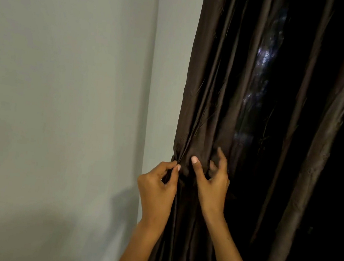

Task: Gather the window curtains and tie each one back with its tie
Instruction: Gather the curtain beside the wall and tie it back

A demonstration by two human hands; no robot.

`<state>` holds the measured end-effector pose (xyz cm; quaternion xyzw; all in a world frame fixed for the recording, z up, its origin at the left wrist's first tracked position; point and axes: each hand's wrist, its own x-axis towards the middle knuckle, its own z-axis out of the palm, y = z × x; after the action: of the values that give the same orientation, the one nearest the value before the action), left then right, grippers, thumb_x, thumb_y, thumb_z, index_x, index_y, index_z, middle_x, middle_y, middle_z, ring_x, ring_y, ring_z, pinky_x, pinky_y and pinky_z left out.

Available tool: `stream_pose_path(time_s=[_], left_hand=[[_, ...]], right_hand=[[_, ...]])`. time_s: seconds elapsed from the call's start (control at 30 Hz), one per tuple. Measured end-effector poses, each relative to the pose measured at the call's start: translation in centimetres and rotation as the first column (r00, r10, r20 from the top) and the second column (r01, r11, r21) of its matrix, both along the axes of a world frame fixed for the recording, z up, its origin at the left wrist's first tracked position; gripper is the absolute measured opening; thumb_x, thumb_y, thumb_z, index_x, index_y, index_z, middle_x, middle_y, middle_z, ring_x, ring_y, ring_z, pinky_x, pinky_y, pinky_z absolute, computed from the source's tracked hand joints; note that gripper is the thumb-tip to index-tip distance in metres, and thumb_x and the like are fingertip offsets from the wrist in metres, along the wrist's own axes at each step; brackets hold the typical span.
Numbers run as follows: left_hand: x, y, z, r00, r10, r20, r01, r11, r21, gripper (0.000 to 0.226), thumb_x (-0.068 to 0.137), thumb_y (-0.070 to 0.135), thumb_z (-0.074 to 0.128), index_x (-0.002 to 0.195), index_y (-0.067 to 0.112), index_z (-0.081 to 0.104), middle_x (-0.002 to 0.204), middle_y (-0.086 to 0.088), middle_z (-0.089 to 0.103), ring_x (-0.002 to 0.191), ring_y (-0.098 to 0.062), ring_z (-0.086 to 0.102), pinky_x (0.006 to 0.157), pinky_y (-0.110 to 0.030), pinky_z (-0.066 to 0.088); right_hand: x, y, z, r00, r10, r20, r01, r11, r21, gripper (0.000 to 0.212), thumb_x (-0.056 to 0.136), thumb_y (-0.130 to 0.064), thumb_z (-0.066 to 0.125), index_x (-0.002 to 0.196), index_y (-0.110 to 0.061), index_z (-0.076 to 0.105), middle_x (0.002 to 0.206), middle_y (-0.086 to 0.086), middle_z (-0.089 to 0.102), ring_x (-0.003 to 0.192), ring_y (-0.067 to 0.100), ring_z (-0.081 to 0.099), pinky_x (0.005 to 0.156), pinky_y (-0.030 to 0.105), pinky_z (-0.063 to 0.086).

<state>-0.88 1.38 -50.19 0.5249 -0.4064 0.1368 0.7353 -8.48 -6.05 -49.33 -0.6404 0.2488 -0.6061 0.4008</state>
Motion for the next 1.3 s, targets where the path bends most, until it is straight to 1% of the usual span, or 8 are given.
stream_pose_path(time_s=[0.1,0.23,0.53,0.67,0.9,0.97,1.07,1.3], left_hand=[[0.6,-0.4,0.0,0.999,-0.037,-0.029,0.037,0.999,-0.010,0.018,0.082,0.006,0.072,0.094,0.019,0.075,0.078,0.029,0.067,0.078,0.006,0.067,0.073,-0.005,0.048],[0.5,-0.7,-0.1,0.995,-0.092,-0.027,0.092,0.996,-0.016,0.026,0.083,0.005,0.071,0.096,0.028,0.071,0.080,0.026,0.070,0.077,0.003,0.069,0.071,-0.012,0.052],[0.5,-1.1,-0.9,0.970,-0.238,-0.039,0.236,0.970,-0.055,0.015,0.086,0.017,0.067,0.098,0.023,0.074,0.086,0.015,0.074,0.080,-0.004,0.071,0.071,-0.017,0.055],[-0.2,-2.3,-0.4,0.962,-0.256,-0.096,0.253,0.966,-0.043,0.018,0.079,0.016,0.076,0.097,0.015,0.075,0.082,0.012,0.074,0.078,-0.005,0.071,0.071,-0.018,0.056],[0.5,-3.3,0.1,0.983,-0.155,-0.096,0.153,0.988,-0.030,0.015,0.081,0.011,0.074,0.095,0.012,0.075,0.082,0.023,0.068,0.081,0.002,0.069,0.081,-0.017,0.055],[0.4,-3.2,0.1,0.985,-0.149,-0.082,0.147,0.989,-0.033,0.015,0.081,0.011,0.074,0.096,0.012,0.074,0.083,0.022,0.068,0.081,0.002,0.069,0.082,-0.016,0.054],[0.1,-3.1,-0.1,0.983,-0.169,-0.074,0.166,0.985,-0.049,0.015,0.082,0.009,0.073,0.096,0.009,0.074,0.084,0.019,0.070,0.082,0.000,0.070,0.080,-0.016,0.054],[-0.9,-2.6,-0.4,0.975,-0.221,-0.016,0.220,0.975,-0.043,0.018,0.083,0.012,0.072,0.099,0.019,0.073,0.082,0.030,0.068,0.080,0.002,0.069,0.072,-0.011,0.052]], right_hand=[[0.4,0.5,-0.8,0.926,-0.376,0.025,0.363,0.872,-0.327,0.030,0.084,-0.014,0.072,0.113,-0.009,0.066,0.101,0.002,0.067,0.087,0.010,0.065,0.072,0.034,0.058],[1.1,1.9,-2.2,0.876,-0.479,-0.060,0.390,0.775,-0.497,0.034,0.081,0.001,0.070,0.114,-0.007,0.069,0.098,0.004,0.063,0.083,0.016,0.064,0.068,0.031,0.057],[0.8,2.3,-3.3,0.940,-0.284,-0.190,0.159,0.855,-0.493,0.043,0.085,0.004,0.063,0.125,-0.012,0.063,0.110,-0.001,0.058,0.090,0.002,0.059,0.071,0.014,0.053],[-0.5,1.0,-3.3,0.951,-0.200,-0.236,0.070,0.883,-0.465,0.036,0.089,-0.005,0.059,0.123,-0.016,0.064,0.116,-0.002,0.055,0.099,0.002,0.058,0.076,0.022,0.056],[-2.7,-0.5,-2.3,0.833,-0.552,-0.028,0.500,0.774,-0.388,0.051,0.088,-0.022,0.067,0.136,-0.019,0.051,0.149,0.013,0.034,0.139,0.019,0.032,0.111,0.031,0.033],[-2.7,-0.4,-1.8,0.857,-0.514,-0.043,0.479,0.825,-0.300,0.064,0.088,-0.022,0.067,0.145,-0.015,0.036,0.128,0.016,0.059,0.116,0.017,0.058,0.094,0.033,0.050],[-2.3,0.2,-1.7,0.806,-0.569,-0.164,0.453,0.771,-0.448,0.043,0.087,-0.006,0.067,0.129,-0.003,0.057,0.069,0.012,0.068,0.055,0.021,0.066,0.055,0.029,0.057],[-0.2,1.5,-1.5,0.721,-0.481,-0.498,0.283,0.861,-0.422,0.039,0.097,-0.007,0.050,0.135,-0.009,0.052,0.079,0.010,0.069,0.064,0.023,0.066,0.058,0.032,0.052]])
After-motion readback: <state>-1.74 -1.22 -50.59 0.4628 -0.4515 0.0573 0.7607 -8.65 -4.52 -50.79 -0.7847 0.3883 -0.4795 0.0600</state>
